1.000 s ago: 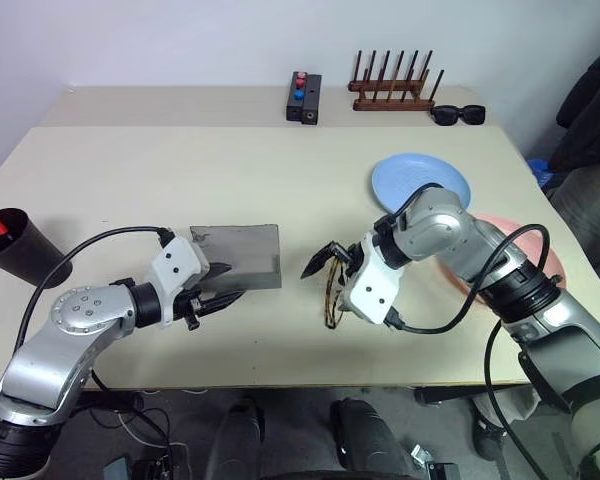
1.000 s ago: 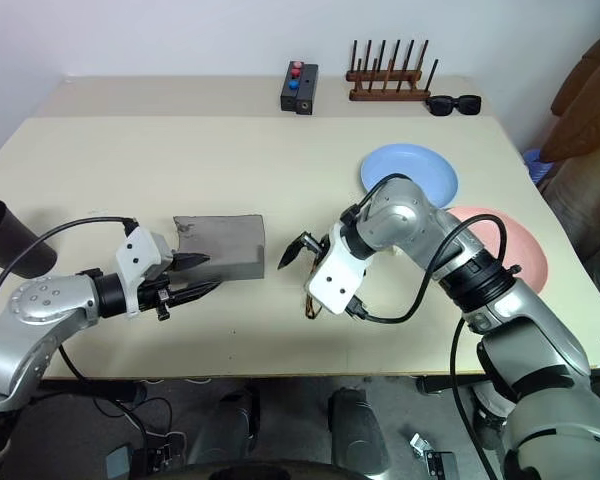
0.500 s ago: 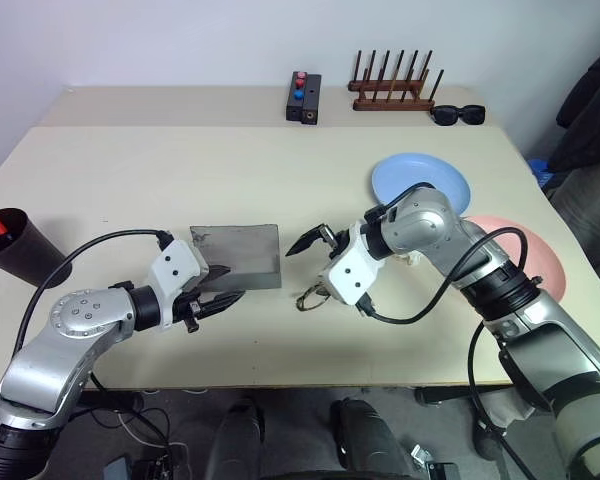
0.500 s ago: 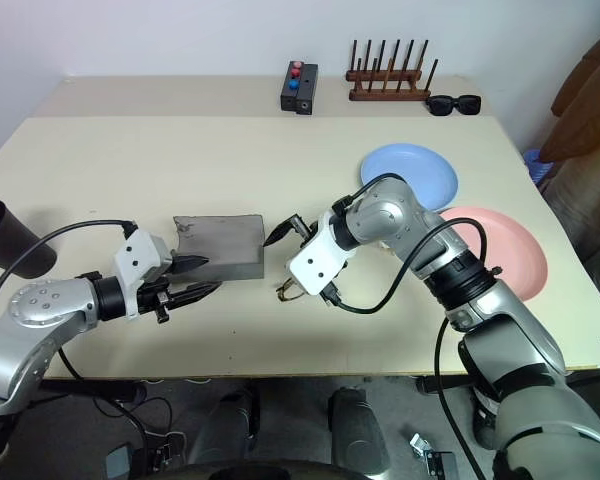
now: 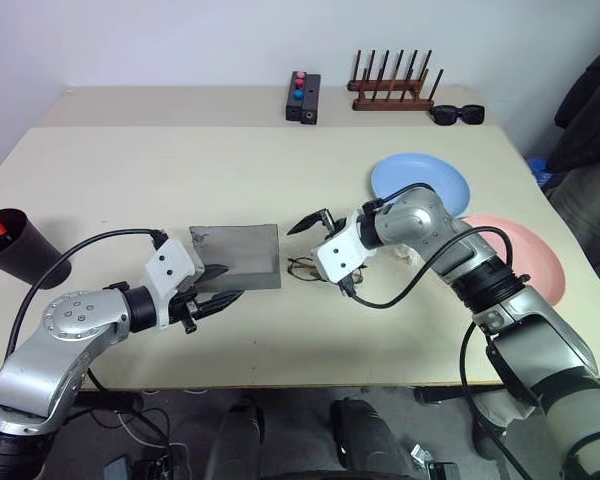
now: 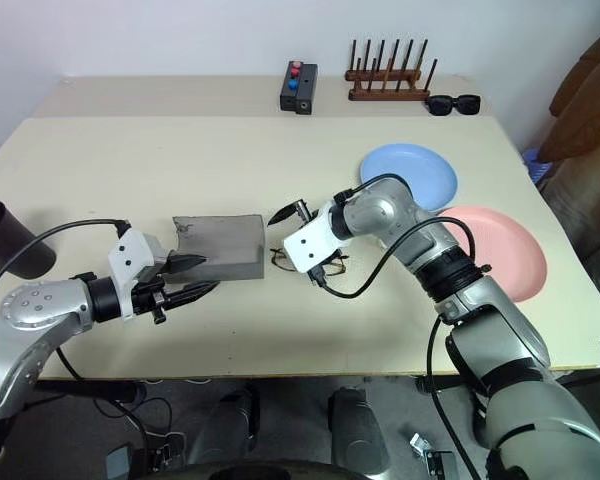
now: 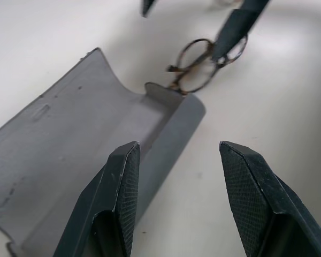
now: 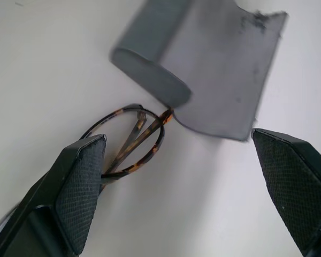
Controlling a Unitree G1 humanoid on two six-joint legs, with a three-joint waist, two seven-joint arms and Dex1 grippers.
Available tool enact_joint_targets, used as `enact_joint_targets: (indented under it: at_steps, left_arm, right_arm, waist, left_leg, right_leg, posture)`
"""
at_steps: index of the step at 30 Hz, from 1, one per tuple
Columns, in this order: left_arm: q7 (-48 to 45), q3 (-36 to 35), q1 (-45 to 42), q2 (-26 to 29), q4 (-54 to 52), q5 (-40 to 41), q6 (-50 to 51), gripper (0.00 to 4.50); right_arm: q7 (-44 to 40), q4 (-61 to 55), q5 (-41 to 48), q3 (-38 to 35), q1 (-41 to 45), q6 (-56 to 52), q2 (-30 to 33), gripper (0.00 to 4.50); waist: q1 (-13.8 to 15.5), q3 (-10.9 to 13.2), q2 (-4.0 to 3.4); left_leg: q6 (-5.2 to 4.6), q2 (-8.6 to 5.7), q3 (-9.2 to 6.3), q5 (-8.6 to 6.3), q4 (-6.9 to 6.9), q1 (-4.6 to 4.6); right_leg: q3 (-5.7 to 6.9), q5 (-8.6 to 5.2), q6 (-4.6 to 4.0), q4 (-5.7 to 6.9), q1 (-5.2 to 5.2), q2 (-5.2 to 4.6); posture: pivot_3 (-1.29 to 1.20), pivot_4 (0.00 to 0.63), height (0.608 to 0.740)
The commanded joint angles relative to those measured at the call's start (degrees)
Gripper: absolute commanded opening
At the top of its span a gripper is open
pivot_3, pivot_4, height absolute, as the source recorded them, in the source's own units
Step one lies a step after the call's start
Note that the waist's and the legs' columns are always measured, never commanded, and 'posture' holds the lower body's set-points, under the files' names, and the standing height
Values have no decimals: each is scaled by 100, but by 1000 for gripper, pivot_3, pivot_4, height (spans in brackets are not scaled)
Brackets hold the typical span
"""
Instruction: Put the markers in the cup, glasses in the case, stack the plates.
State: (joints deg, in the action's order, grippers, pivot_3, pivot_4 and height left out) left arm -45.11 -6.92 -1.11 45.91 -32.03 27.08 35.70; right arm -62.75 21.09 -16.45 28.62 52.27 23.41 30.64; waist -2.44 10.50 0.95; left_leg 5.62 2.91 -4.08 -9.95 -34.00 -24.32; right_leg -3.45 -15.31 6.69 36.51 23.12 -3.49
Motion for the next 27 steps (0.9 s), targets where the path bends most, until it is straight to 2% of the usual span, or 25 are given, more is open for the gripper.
enact_joint_targets:
  at_steps: [1, 5, 13, 23, 27]
  left_arm:
    - [-20, -187, 17, 50, -211, 127, 2, 2398]
    - [-13, -189, 40, 64, -227, 146, 15, 2398]
    - [-28, -122, 24, 79, -197, 146, 17, 2398]
    - [-73, -68, -60, 79, -151, 130, 38, 2398]
    - [-66, -108, -2, 84, -215, 153, 78, 2398]
  right_arm:
    - [-144, -224, 374, -352, 53, -457, 20, 4425]
    - [-388, -611, 845, -704, -112, -1415, 115, 4425]
    - [-676, -1208, 1490, -1140, -763, -2520, 415, 4425]
    - [-173, -635, 1543, -1300, -937, -2917, 237, 4425]
    - [-289, -405, 2018, -1583, -845, -3713, 49, 4425]
  waist:
    - [-3, 0, 0]
    - [-1, 0, 0]
    - [-2, 0, 0]
    - [-8, 0, 0]
    - [-8, 0, 1]
  left_leg:
    - [0, 0, 0, 0, 0, 0]
    - [0, 0, -1, 0, 0, 0]
    - [0, 0, -1, 0, -1, 0]
    - [0, 0, 0, 0, -1, 0]
    - [0, 0, 0, 0, -1, -1]
  right_leg:
    - [0, 0, 0, 0, 0, 0]
    - [0, 0, 0, 2, 0, 0]
    - [0, -1, 0, 2, 0, 0]
    - [-1, -1, 0, 2, 2, 1]
    - [-1, -1, 0, 2, 2, 1]
  posture:
    - [0, 150, 740]
    - [0, 150, 740]
    - [0, 150, 740]
    - [0, 150, 740]
    - [0, 150, 740]
